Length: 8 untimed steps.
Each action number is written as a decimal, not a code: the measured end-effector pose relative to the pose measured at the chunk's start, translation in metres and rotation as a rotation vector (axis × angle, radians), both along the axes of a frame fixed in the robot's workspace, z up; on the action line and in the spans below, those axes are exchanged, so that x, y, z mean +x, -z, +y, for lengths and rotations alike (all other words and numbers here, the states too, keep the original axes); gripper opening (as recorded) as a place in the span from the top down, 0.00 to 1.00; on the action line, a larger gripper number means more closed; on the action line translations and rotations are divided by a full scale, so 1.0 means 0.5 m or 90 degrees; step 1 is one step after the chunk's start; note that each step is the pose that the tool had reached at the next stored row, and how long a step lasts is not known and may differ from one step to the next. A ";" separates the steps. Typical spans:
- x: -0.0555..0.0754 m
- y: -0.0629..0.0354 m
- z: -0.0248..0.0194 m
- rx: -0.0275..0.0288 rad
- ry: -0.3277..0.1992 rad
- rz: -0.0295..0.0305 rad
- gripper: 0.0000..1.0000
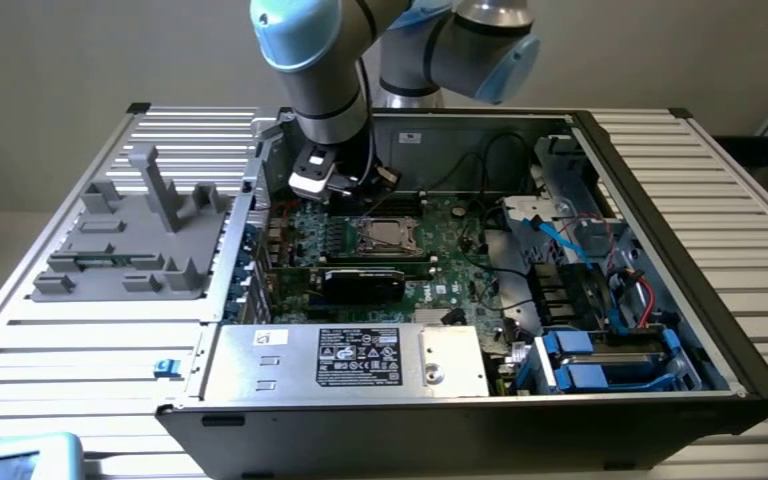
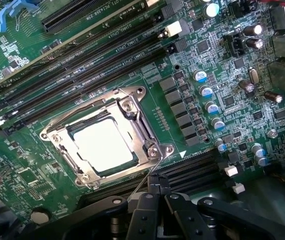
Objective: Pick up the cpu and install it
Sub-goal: 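Install the first cpu locking lever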
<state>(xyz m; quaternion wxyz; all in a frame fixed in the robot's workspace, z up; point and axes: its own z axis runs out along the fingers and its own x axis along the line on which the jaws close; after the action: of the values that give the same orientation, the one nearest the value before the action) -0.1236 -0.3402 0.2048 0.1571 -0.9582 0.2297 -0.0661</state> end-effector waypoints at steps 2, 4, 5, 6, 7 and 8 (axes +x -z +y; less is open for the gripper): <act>0.000 0.001 0.0000 0.0000 0.004 -0.0001 0.89; 0.000 0.001 0.0001 0.0001 0.004 -0.0002 0.89; 0.000 0.001 0.0001 0.0001 0.004 -0.0002 0.89; 0.000 0.001 0.0001 0.0001 0.004 -0.0002 0.89; 0.000 0.001 0.0001 0.0001 0.004 -0.0002 0.89; 0.000 0.001 0.0001 0.0001 0.004 -0.0002 0.89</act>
<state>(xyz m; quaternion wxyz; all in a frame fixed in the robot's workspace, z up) -0.1236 -0.3402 0.2043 0.1570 -0.9574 0.2328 -0.0667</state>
